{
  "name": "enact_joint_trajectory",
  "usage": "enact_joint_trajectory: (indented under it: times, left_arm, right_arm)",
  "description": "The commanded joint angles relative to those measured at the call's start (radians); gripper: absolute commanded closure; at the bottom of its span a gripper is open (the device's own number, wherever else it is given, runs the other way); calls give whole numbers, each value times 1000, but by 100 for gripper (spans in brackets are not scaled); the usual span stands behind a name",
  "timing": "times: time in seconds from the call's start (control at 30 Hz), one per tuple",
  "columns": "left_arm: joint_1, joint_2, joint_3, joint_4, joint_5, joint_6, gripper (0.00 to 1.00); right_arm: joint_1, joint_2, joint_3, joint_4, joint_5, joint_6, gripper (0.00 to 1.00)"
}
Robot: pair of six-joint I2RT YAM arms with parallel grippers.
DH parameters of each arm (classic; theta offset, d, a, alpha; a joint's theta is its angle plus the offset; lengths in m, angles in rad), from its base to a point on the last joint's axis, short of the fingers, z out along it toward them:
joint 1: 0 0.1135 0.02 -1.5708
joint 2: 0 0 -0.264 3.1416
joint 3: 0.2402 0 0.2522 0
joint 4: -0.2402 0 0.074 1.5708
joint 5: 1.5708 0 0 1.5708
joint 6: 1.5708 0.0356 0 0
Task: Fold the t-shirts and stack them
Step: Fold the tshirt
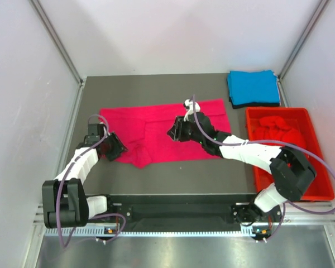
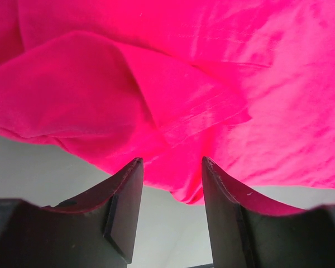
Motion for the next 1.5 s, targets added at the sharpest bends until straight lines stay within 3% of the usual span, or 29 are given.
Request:
enact_joint_trajectory:
  times: [0.0,0.23,0.73,0.8,0.93,1.23,1.47]
  left_arm:
    - [-17,21,-22,81,-21,-34,48]
    - [-57,58,-41,150,-90,-97,48]
    - [-129,126,-54,204,-153,-183,62]
    - [-131,127,-42,205,-157,-188,67]
    - [-131,144,4,178,-186,-179,100]
    - [-131,135,157,89,-331,-126,100]
    - [-129,113,171,107,-372,-103,100]
  right_arm:
    - [-15,-55,-33,-34,58,15,60]
    - [-35,-90,-91,-39,79,33,58]
    - [-67,-138,-123,-60,104,35,57]
    - [-70,-141,-119,-132,140,73,57]
    - [-104,-165,-96,-380,324,231,53]
    - [-234,-282,-145,-672,492,440,43]
    - [-334,-302,-185,-813,529,523,43]
